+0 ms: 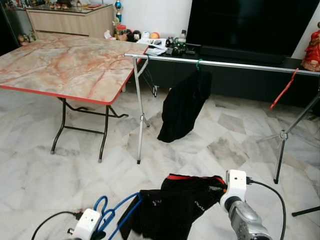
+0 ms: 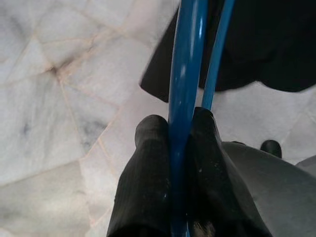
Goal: Hang hanger
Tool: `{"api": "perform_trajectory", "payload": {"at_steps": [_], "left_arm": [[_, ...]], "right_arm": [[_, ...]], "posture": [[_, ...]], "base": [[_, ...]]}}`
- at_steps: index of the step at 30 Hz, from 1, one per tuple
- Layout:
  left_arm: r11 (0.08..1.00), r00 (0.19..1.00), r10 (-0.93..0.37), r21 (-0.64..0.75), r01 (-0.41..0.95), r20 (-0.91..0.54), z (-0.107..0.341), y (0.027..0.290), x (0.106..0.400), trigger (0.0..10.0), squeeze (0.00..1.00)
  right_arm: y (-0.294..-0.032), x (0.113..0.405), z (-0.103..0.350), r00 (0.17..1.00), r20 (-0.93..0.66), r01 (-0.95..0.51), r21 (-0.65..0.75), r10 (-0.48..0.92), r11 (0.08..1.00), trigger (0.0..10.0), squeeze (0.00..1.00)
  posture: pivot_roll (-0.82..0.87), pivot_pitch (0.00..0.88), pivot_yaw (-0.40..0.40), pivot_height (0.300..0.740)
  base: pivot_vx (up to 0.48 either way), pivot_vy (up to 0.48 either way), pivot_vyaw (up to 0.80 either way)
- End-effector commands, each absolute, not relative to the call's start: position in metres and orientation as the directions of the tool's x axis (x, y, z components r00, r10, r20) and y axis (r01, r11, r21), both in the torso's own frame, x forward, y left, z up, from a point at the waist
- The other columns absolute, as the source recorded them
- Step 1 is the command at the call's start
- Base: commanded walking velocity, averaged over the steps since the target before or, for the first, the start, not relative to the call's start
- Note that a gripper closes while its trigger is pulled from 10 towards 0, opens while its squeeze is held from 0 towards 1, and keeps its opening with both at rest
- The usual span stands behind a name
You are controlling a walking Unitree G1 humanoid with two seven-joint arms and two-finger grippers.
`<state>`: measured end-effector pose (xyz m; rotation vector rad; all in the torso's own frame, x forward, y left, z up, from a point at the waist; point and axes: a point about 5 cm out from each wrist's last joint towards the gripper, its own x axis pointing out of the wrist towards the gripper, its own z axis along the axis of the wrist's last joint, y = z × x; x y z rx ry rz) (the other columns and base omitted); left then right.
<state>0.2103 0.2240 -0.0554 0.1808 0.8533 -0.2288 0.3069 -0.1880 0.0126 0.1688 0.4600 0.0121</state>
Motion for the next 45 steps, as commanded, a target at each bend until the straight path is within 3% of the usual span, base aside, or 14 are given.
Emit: {"api": "perform_trajectory", "payload": {"at_steps": [1, 5, 6, 8, 13, 15, 17, 19, 23, 32, 34, 36, 40, 45], "left_arm": [[0.981, 0.591, 0.057, 0.154, 0.114, -0.805, -0.064, 0.251, 0.189, 10.0, 0.0], [0.995, 0.641, 0.051, 0.093, 0.032, -0.766, -0.063, 0.249, 0.192, 10.0, 0.0], [1.0, 0.737, -0.011, -0.017, -0.001, -0.676, -0.05, 0.245, 0.209, 10.0, 0.0], [0.999, 0.764, -0.04, -0.043, 0.017, -0.644, -0.044, 0.244, 0.216, 10.0, 0.0], [0.951, 0.789, -0.305, -0.122, 0.285, -0.534, -0.018, 0.239, 0.239, 10.0, 0.0], [0.851, 0.648, -0.474, -0.122, 0.511, -0.597, -0.015, 0.236, 0.234, 10.0, 0.0], [0.803, 0.576, -0.512, -0.116, 0.584, -0.637, -0.016, 0.237, 0.23, 10.0, 0.0], [0.66, 0.398, -0.564, -0.106, 0.744, -0.724, -0.01, 0.249, 0.221, 10.0, 0.0], [0.692, 0.448, -0.606, -0.158, 0.704, -0.658, 0.007, 0.251, 0.235, 10.0, 0.0], [0.422, 0.292, -0.869, -0.292, 0.858, -0.399, 0.07, 0.215, 0.249, 10.0, 0.0], [0.405, 0.276, -0.879, -0.304, 0.862, -0.389, 0.072, 0.213, 0.248, 10.0, 0.0], [0.304, 0.108, -0.806, -0.251, 0.919, -0.581, 0.064, 0.215, 0.232, 10.0, 0.0], [0.257, 0.021, -0.625, -0.18, 0.949, -0.781, 0.051, 0.234, 0.224, 10.0, 0.0], [0.223, -0.016, -0.559, -0.169, 0.96, -0.829, 0.051, 0.239, 0.22, 10.0, 0.0]], "right_arm": [[-0.208, 0.32, 0.036, 0.941, -0.33, 0.133, 0.178, -0.069, 0.975, 0.0, 0.0], [-0.2, 0.32, 0.034, 0.941, -0.339, 0.094, 0.204, -0.02, 0.974, 0.0, 0.0], [-0.191, 0.314, 0.024, 0.919, -0.39, 0.017, 0.167, 0.05, 0.986, 0.0, 0.0], [-0.188, 0.312, 0.022, 0.916, -0.392, -0.034, 0.131, 0.083, 0.991, 0.0, 0.0], [-0.174, 0.302, 0.009, 0.855, -0.472, -0.235, 0.021, 0.217, 0.972, 0.0, 0.0], [-0.175, 0.303, 0.01, 0.851, -0.478, -0.268, -0.036, 0.219, 0.963, 0.0, 0.0], [-0.175, 0.304, 0.011, 0.851, -0.476, -0.279, -0.052, 0.221, 0.959, 0.0, 0.0], [-0.167, 0.305, 0.013, 0.815, -0.498, -0.408, -0.132, 0.295, 0.903, 0.0, 0.0], [-0.159, 0.305, 0.013, 0.786, -0.503, -0.497, -0.167, 0.36, 0.852, 0.0, 0.0], [-0.156, 0.3, 0.007, 0.748, -0.547, -0.55, -0.193, 0.376, 0.813, 0.0, 0.0], [-0.156, 0.299, 0.007, 0.748, -0.548, -0.551, -0.195, 0.375, 0.812, 0.0, 0.0], [-0.159, 0.298, 0.006, 0.749, -0.549, -0.546, -0.193, 0.371, 0.815, 0.0, 0.0], [-0.161, 0.299, 0.006, 0.75, -0.55, -0.547, -0.202, 0.368, 0.812, 0.0, 0.0], [-0.16, 0.3, 0.007, 0.749, -0.551, -0.552, -0.212, 0.368, 0.806, 0.0, 0.0]], "posture": [[0.2, 0.0, -0.036, 0.74], [0.18, 0.0, -0.029, 0.74], [0.19, 0.0, -0.032, 0.74], [0.19, 0.0, -0.032, 0.74], [0.19, 0.0, -0.029, 0.74], [0.19, 0.0, -0.029, 0.74], [0.19, 0.0, -0.029, 0.74], [0.2, 0.0, -0.032, 0.74], [0.2, 0.0, -0.034, 0.74], [0.2, 0.0, -0.04, 0.74], [0.2, 0.0, -0.04, 0.74], [0.2, 0.0, -0.04, 0.74], [0.21, 0.0, -0.038, 0.74], [0.2, 0.0, -0.037, 0.74]], "base": [[0.0, 0.0, 0.0], [0.0, 0.0, 0.0], [0.0, 0.0, 0.0], [0.0, 0.0, 0.0], [0.0, 0.0, 0.0], [0.0, 0.0, 0.0], [0.0, 0.0, 0.0], [0.0, 0.0, 0.0], [0.0, 0.0, 0.0], [0.0, 0.0, 0.0], [0.0, 0.0, 0.0], [0.0, 0.0, 0.0], [0.0, 0.0, 0.0], [0.0, 0.0, 0.0]]}}
